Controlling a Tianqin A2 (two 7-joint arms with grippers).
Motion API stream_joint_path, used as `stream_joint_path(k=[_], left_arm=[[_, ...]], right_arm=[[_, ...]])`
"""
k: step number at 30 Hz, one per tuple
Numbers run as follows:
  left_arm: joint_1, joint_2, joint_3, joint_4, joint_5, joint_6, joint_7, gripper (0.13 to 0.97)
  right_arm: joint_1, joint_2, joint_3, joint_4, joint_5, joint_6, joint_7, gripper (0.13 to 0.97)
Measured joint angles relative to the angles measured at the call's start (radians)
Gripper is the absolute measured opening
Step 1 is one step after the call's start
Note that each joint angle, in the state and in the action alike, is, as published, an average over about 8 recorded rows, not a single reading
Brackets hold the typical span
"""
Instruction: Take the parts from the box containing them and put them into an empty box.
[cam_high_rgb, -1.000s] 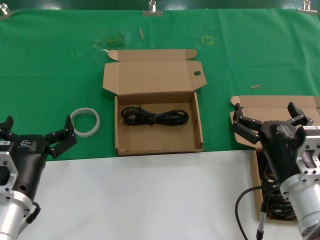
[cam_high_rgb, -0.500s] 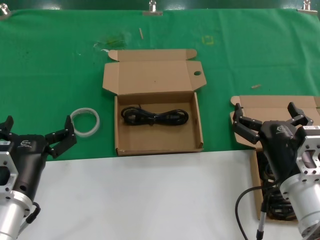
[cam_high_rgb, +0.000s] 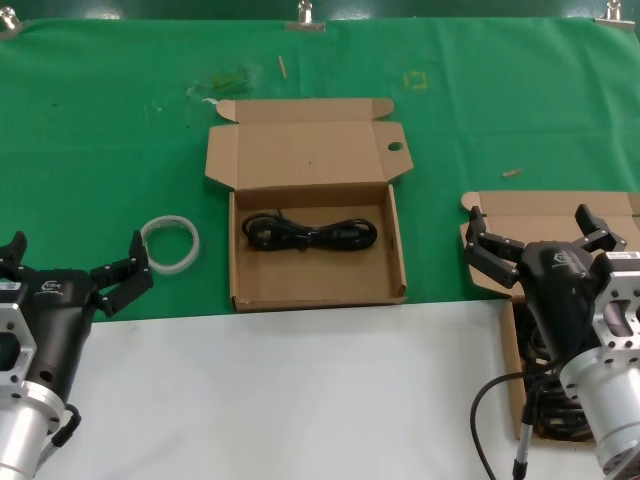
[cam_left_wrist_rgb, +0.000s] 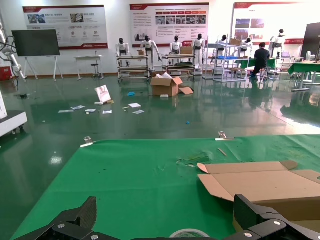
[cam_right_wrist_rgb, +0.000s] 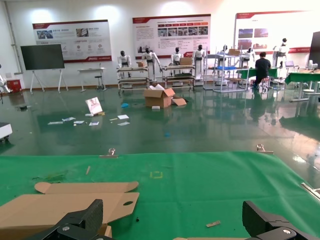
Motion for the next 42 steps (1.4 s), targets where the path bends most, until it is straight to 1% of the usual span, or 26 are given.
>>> stream_joint_path(k=[42], left_arm=[[0.000, 0.000, 0.000, 0.000, 0.000, 0.000, 0.000, 0.966]], right_arm=[[0.000, 0.000, 0.000, 0.000, 0.000, 0.000, 0.000, 0.966]])
